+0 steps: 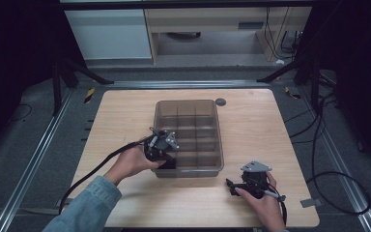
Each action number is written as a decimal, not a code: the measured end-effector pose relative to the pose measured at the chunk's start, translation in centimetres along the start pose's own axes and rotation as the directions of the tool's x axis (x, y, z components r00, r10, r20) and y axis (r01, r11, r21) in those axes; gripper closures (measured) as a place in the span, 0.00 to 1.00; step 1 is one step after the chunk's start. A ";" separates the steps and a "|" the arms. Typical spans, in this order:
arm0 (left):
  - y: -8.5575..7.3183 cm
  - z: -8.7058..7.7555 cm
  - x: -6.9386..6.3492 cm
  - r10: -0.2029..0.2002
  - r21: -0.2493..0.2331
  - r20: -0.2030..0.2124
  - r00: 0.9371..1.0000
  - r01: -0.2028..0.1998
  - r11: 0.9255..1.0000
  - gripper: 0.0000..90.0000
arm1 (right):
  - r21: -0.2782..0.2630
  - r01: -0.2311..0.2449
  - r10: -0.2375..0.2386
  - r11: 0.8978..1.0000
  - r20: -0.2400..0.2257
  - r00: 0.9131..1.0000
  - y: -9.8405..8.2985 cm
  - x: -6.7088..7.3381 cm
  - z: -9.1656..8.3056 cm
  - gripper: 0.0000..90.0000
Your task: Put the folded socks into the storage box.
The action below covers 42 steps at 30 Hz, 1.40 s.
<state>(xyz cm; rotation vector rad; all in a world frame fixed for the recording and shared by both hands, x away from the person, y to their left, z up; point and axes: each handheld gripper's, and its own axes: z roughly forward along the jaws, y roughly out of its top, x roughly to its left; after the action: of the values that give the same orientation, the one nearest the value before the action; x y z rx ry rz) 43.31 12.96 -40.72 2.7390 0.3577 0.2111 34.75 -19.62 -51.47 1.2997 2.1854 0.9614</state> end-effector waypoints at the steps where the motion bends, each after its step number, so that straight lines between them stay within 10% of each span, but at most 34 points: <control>1: -0.1 -0.6 0.1 -0.003 -0.007 -0.007 1.000 0.003 1.000 1.00 | 0.000 0.000 0.000 1.000 -0.001 1.000 0.0 0.0 0.0 0.09; 8: -0.9 -1.9 0.6 -0.024 0.016 -0.042 0.999 0.025 1.000 1.00 | 0.000 0.000 0.000 1.000 -0.001 1.000 0.0 0.0 0.0 0.09; 42: -2.2 2.4 0.9 -0.050 0.128 -0.023 0.998 0.053 0.990 1.00 | 0.001 -0.002 0.002 1.000 -0.002 1.000 0.0 0.0 0.0 0.09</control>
<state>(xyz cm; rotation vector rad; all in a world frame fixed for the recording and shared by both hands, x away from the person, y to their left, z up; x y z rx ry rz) 44.13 14.40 -43.65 2.8514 0.4623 0.2090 34.71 -19.62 -51.48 1.3014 2.1865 0.9630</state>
